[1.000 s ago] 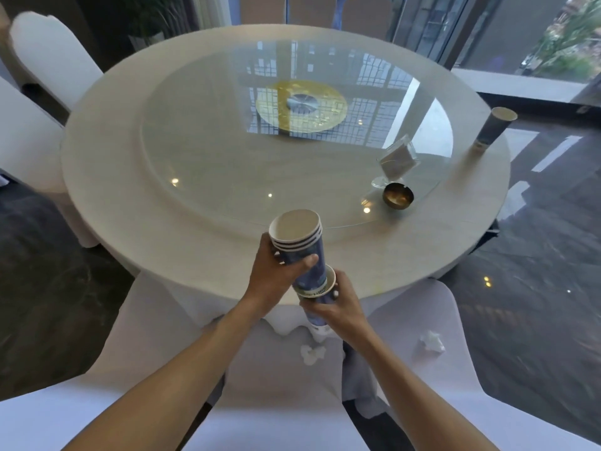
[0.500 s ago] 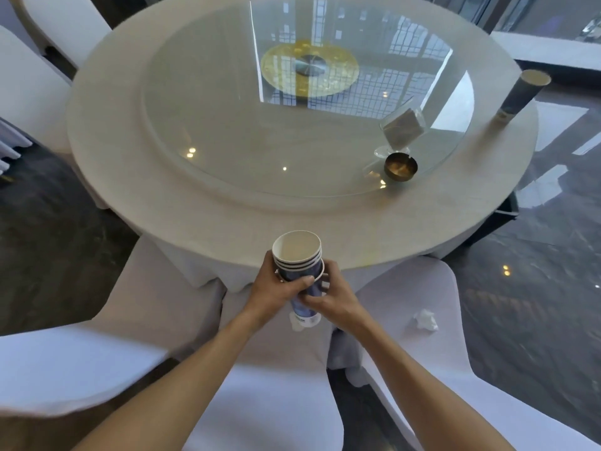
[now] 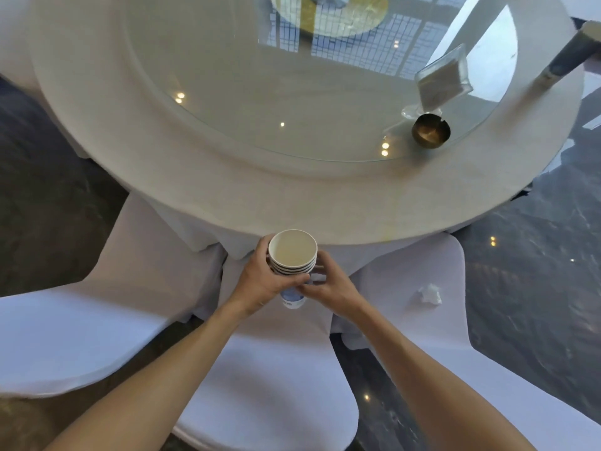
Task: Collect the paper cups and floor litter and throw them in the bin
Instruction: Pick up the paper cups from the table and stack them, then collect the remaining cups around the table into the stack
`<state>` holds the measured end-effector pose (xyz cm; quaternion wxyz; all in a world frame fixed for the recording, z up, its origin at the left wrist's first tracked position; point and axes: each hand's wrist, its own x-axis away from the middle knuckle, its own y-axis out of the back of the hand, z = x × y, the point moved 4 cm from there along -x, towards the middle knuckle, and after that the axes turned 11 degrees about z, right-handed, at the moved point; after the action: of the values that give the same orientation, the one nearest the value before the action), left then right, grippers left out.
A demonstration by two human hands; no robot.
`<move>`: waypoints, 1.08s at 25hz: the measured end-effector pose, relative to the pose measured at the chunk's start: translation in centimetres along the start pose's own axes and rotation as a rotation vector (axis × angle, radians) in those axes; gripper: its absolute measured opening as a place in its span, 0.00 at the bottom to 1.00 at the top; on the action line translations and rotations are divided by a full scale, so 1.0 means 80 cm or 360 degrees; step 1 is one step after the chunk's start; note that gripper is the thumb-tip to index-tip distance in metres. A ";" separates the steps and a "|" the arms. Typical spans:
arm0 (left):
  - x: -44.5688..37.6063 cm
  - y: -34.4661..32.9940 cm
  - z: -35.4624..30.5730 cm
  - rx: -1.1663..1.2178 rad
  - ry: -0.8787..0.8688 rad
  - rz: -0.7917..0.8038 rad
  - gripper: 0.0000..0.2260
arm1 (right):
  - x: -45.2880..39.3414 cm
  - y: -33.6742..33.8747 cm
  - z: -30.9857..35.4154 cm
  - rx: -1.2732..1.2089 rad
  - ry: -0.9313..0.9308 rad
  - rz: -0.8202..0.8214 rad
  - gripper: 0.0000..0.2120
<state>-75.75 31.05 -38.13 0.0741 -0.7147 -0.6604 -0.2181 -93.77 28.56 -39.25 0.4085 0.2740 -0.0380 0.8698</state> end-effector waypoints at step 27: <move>-0.070 0.059 0.240 -0.0327 0.0147 0.0079 0.43 | -0.208 -0.086 -0.350 0.1502 -0.0662 0.0306 0.30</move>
<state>-67.19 32.93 -56.70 0.0362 -0.7238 -0.6127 -0.3153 -92.66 29.76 -72.47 0.1427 0.5904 0.2527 0.7531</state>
